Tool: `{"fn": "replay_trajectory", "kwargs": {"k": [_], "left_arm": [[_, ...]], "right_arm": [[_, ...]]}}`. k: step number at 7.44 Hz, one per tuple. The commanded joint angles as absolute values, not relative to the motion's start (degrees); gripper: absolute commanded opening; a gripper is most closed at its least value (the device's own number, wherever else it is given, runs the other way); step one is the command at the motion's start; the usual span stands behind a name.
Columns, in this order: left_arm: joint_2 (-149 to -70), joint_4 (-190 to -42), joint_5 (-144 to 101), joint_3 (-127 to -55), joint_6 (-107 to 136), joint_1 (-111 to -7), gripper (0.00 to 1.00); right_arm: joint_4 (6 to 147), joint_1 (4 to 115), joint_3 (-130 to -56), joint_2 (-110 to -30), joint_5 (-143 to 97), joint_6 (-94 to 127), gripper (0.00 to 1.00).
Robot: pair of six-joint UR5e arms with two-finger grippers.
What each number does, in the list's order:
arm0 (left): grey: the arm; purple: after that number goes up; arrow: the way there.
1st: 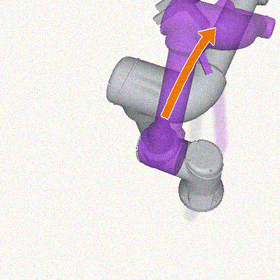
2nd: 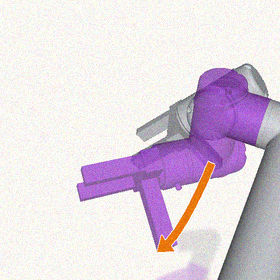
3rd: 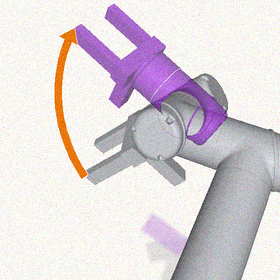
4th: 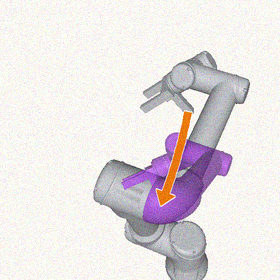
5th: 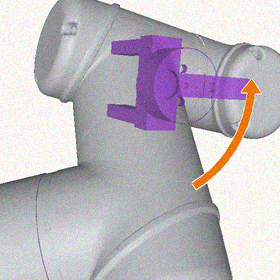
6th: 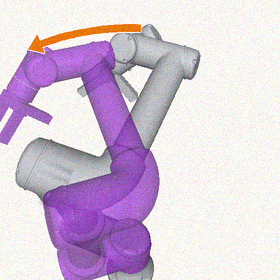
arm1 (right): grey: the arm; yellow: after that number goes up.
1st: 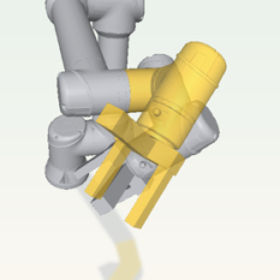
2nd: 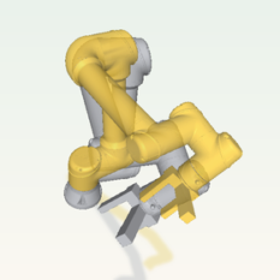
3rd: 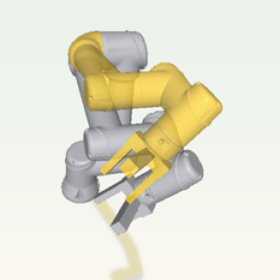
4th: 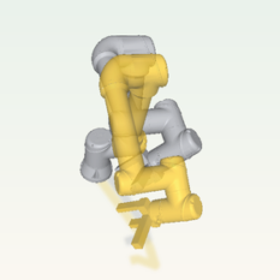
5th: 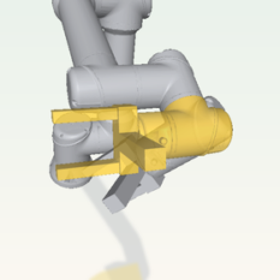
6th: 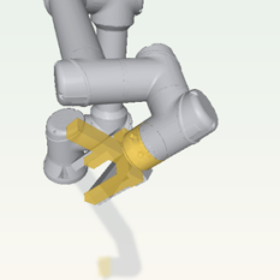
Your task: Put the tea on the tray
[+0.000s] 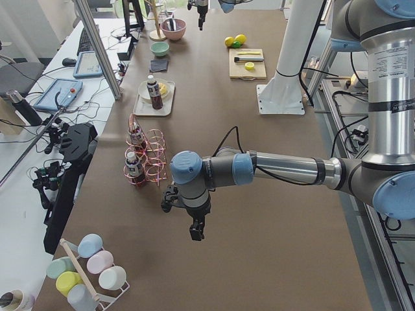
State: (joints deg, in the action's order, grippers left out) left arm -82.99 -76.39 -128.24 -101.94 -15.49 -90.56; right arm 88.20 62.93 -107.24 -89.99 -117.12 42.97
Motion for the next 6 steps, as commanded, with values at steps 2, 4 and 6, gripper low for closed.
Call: {"fn": "replay_trajectory", "kwargs": {"k": [2,4,6], "left_arm": [[-83.3,-77.3,-128.3,-101.6,-15.1,-90.4,0.99],[-83.6,-77.3,-128.6,-101.9,-15.4,-90.4,0.99],[-83.7,-77.3,-128.8,-101.9,-15.2,-90.4,0.99]], "right_arm": [[97.9,79.7,-99.9,-90.8,-124.1,11.0,1.00],[101.3,85.8,-98.5,-91.1,-124.1,-3.7,1.00],[101.4,86.2,-99.0,-90.7,-124.3,-4.4,1.00]]}}
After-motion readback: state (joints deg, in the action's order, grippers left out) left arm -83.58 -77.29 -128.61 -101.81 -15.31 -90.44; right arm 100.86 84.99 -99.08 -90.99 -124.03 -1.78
